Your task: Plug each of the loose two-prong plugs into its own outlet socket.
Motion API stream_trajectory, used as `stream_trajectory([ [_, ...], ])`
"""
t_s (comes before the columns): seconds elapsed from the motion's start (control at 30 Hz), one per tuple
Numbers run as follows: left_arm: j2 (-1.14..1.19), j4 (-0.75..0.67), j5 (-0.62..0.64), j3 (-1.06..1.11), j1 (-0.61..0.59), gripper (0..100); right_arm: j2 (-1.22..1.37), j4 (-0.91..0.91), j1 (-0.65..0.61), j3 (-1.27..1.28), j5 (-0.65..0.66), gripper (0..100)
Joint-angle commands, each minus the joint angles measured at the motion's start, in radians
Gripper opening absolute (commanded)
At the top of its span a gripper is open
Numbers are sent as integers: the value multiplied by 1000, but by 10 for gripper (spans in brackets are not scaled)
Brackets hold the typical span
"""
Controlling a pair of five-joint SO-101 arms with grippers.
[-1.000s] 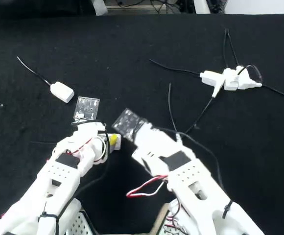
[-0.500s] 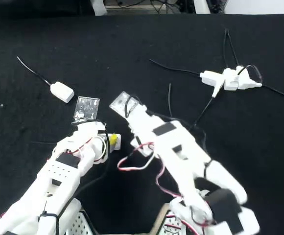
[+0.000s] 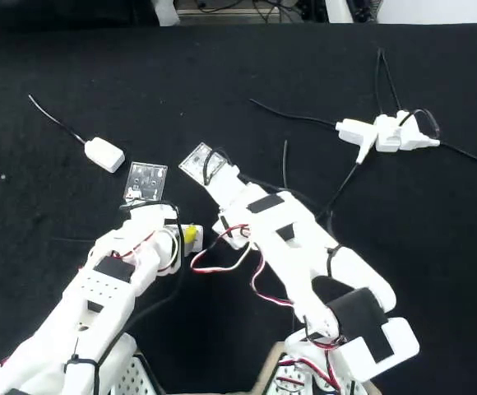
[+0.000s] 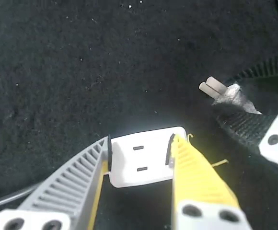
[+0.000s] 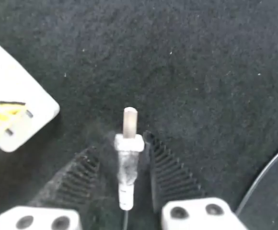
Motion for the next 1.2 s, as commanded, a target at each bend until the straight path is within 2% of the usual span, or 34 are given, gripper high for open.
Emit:
stream_trajectory([
  [0.0,3,0,8,-35,-2,206,-65,46,20,-41,0,77],
  [0.17,3,0,8,-35,-2,206,-119,97,20,-44,0,106],
  [0.6,3,0,8,-33,-2,206,-119,101,21,-36,0,106],
  [0.67,3,0,8,-33,-2,206,-119,101,21,-36,0,87],
  [0.73,3,0,8,-33,-2,206,-120,101,21,-36,0,11],
  [1.1,2,3,8,-45,-12,206,-262,210,15,-61,2,10],
  [1.17,-12,68,8,-88,-27,206,-332,212,14,-54,2,10],
])
